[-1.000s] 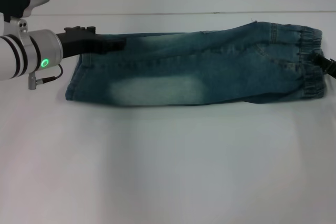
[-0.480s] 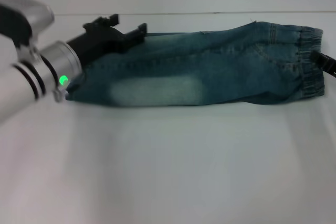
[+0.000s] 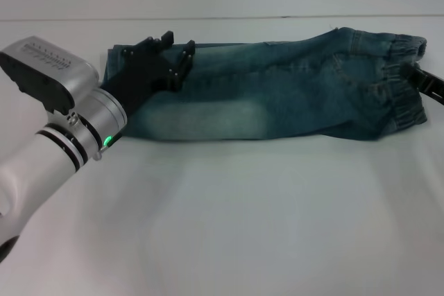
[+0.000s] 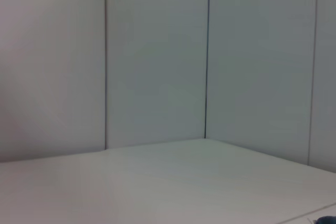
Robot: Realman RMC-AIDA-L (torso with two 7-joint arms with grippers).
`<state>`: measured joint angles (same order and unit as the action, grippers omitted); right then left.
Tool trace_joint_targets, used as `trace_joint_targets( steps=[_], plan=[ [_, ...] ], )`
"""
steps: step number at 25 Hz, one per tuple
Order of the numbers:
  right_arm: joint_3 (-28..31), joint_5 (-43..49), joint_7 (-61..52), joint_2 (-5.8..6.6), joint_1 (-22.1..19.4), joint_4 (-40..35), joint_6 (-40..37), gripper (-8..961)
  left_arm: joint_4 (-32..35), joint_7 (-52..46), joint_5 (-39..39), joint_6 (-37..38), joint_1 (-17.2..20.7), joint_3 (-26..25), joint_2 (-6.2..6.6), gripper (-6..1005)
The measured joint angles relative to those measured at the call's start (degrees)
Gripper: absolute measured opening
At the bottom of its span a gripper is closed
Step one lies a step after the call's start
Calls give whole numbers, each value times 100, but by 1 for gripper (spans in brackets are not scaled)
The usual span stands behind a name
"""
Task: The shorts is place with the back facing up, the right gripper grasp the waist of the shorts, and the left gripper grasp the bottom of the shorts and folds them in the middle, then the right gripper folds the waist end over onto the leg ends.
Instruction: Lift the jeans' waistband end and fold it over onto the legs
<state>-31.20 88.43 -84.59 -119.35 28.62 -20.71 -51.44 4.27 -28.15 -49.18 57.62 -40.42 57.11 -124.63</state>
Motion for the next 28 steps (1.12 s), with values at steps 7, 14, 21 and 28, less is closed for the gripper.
trace_joint_targets(
  steps=[7, 14, 21, 28],
  plan=[
    [12, -26, -189, -21, -363, -311, -1131, 91, -639, 293, 177, -49, -293, -275, 0, 226],
    [-37, 0, -710, -18, -625, -917, -2245, 91, -1303, 1188, 68, -136, -659, -906, 0, 82],
    [-883, 59, -1715, -3, -228, -2110, -2351, 92, -1389, 1285, -214, -121, -646, -1099, 0, 5],
    [-1214, 655, -2481, 84, 799, -2319, -2277, 92, -1543, 1291, -624, -134, -626, -1372, 0, 1]
  ],
)
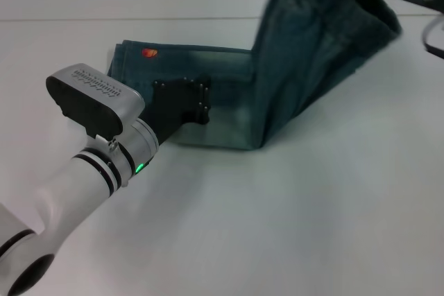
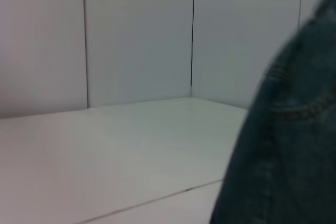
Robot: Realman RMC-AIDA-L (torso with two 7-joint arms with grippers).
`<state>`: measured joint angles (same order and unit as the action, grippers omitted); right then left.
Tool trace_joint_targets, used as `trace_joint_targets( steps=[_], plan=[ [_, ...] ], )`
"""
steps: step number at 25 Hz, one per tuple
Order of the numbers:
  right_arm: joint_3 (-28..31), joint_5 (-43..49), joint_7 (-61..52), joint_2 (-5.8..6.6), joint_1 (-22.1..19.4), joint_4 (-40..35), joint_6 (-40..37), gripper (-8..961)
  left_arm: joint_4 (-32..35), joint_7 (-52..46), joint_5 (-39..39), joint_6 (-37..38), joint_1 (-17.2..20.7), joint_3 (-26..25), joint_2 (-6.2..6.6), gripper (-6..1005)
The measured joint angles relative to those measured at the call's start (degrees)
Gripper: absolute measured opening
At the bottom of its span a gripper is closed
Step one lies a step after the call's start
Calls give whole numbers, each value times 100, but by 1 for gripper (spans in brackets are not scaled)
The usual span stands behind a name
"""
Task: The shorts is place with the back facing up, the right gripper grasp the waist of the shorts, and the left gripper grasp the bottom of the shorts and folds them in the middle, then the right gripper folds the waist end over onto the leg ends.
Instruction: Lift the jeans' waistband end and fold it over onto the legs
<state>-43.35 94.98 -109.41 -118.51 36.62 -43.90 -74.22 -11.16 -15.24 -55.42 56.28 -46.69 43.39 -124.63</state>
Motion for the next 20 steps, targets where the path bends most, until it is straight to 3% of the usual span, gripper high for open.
trace_joint_targets(
  steps=[6, 20],
  plan=[
    [-318, 388, -456, -50, 593, -167, -37, 92, -184, 3, -465, 15, -52, -345, 0, 1],
    [-809, 765, -828, -100, 1057, -308, 263, 89, -708, 90, -3007, 150, -4, -2338, 0, 1]
  ],
)
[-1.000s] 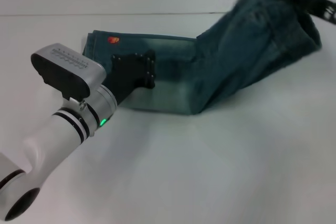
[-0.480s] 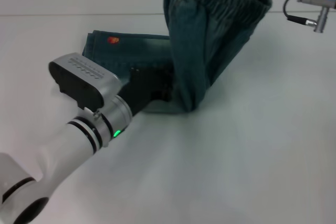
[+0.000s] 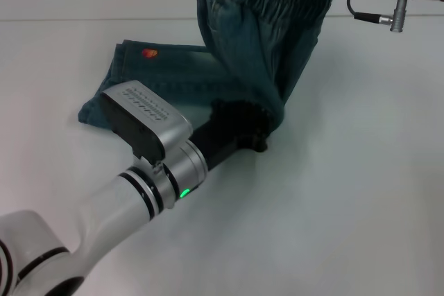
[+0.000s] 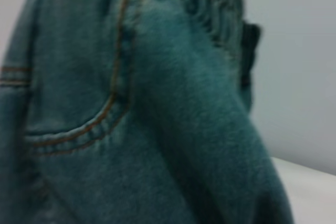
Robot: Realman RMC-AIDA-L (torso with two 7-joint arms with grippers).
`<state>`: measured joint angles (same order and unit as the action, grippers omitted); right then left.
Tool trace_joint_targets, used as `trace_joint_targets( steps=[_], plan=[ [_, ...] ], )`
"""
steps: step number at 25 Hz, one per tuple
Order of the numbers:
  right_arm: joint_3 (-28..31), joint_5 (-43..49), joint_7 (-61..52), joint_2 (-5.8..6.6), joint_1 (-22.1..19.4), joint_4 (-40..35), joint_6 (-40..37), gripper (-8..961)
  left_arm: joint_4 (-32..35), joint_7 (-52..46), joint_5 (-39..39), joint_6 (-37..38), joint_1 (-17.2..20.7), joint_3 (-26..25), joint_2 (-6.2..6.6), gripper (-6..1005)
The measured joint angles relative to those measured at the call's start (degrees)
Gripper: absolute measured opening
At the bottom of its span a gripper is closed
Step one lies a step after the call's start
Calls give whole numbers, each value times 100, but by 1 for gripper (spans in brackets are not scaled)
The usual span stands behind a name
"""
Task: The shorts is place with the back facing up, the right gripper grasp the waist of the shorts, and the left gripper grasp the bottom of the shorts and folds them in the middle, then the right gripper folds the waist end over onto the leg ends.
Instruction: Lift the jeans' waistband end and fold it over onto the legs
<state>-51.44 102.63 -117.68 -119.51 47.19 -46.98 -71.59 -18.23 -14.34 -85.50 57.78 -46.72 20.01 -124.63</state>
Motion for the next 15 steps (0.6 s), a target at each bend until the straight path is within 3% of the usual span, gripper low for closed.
trace_joint_targets(
  steps=[11, 15],
  plan=[
    [-174, 10, -47, -3, -38, -4, 72, 90, -252, 128, -1028, -27, 117, -829, 0, 2],
    [-164, 12, -48, 9, -117, -21, 63, 89, -271, 123, -1084, 572, 481, -901, 0, 2]
  ],
)
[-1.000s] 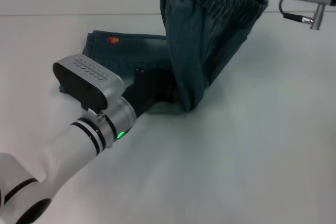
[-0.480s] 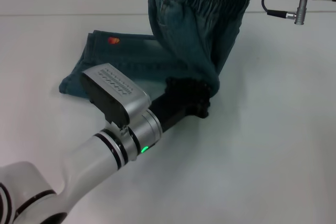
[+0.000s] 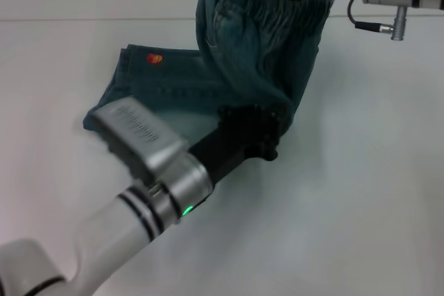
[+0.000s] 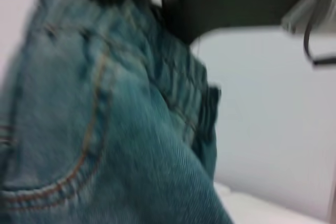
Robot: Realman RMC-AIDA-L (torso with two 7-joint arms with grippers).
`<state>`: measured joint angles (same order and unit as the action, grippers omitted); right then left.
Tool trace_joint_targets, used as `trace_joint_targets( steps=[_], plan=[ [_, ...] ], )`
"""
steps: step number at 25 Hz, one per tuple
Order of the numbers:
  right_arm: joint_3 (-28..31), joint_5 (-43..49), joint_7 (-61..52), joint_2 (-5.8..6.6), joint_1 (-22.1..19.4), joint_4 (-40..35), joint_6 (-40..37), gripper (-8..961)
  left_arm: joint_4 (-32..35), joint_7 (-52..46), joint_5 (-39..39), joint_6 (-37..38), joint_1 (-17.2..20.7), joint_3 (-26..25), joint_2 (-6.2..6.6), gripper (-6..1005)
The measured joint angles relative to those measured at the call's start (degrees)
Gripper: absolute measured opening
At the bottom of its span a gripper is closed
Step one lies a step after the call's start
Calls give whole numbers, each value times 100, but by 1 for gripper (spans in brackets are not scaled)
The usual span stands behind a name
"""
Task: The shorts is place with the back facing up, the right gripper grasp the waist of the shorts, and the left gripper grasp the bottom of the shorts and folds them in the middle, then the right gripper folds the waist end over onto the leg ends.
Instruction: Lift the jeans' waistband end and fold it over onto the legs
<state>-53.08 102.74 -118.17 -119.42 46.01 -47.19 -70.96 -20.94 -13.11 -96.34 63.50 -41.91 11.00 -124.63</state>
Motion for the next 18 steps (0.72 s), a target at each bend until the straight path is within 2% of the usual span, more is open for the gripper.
trace_joint_targets(
  steps=[5, 9, 11, 14, 18],
  plan=[
    [68, -40, 0, 35, -142, -37, 0, 87, 198, 0, -139, 887, 665, -144, 0, 1],
    [122, -50, 23, 41, -200, -37, -10, 86, 474, -8, -139, 1148, 1089, -490, 0, 1],
    [123, -67, 26, 42, -212, -37, -31, 88, 582, 7, -122, 1180, 1223, -818, 0, 1],
    [123, -136, 29, 42, -221, -37, -101, 91, 609, 135, -128, 895, 1186, -1262, 3, 1],
    [122, -268, 16, 28, -234, -123, -290, 95, 489, 335, -145, 54, 704, -1296, -1, 2]
  ],
)
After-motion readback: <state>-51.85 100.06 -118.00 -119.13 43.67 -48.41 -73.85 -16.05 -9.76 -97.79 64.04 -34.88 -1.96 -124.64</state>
